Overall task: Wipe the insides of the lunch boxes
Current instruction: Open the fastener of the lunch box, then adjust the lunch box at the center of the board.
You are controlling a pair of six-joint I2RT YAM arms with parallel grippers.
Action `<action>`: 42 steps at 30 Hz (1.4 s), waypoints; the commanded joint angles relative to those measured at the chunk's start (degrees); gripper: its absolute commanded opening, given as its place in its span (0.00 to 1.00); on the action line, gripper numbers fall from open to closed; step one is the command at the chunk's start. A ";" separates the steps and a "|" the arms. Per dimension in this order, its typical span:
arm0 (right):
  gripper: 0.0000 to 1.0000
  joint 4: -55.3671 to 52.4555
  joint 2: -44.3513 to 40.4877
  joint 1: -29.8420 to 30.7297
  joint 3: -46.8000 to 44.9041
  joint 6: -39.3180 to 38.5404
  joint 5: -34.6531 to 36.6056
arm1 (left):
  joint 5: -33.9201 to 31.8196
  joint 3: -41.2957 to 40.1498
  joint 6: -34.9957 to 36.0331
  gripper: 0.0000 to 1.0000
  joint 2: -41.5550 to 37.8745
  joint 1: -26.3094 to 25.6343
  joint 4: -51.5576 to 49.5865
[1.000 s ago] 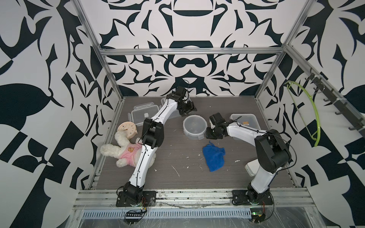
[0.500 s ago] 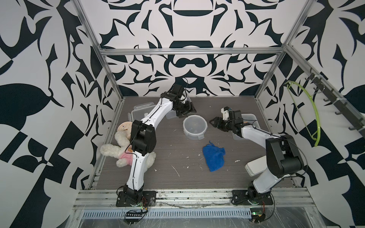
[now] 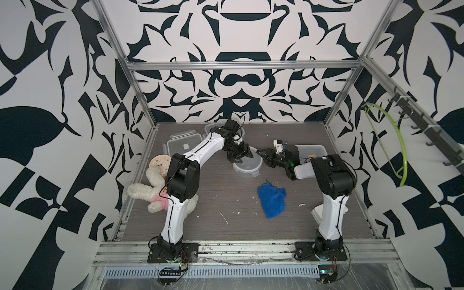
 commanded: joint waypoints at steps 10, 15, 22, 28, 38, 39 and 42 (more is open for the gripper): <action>0.44 21.90 2.90 0.08 -6.19 14.02 -1.31 | -4.32 -2.52 0.34 0.67 10.24 0.24 -2.11; 0.16 21.69 2.29 0.08 -7.35 13.94 -0.82 | -4.04 -2.52 0.07 0.67 11.74 0.21 -1.60; 0.00 -15.46 -11.47 1.87 -4.89 -7.61 4.48 | -2.89 -2.05 -0.11 0.67 13.14 0.18 -0.58; 0.00 -67.36 -18.48 9.69 12.47 -31.45 27.85 | -2.17 -2.23 0.42 0.67 13.65 0.22 -0.02; 0.33 -78.53 -19.40 10.36 21.38 -35.29 32.19 | -0.66 1.17 1.38 0.67 10.39 0.34 -2.24; 0.32 -79.01 -19.49 10.18 22.66 -35.96 32.65 | -0.54 2.57 1.50 0.67 9.10 0.29 -3.10; 0.24 -80.43 -18.46 9.59 27.28 -37.86 33.57 | -0.84 8.13 2.04 0.67 4.34 0.46 -6.49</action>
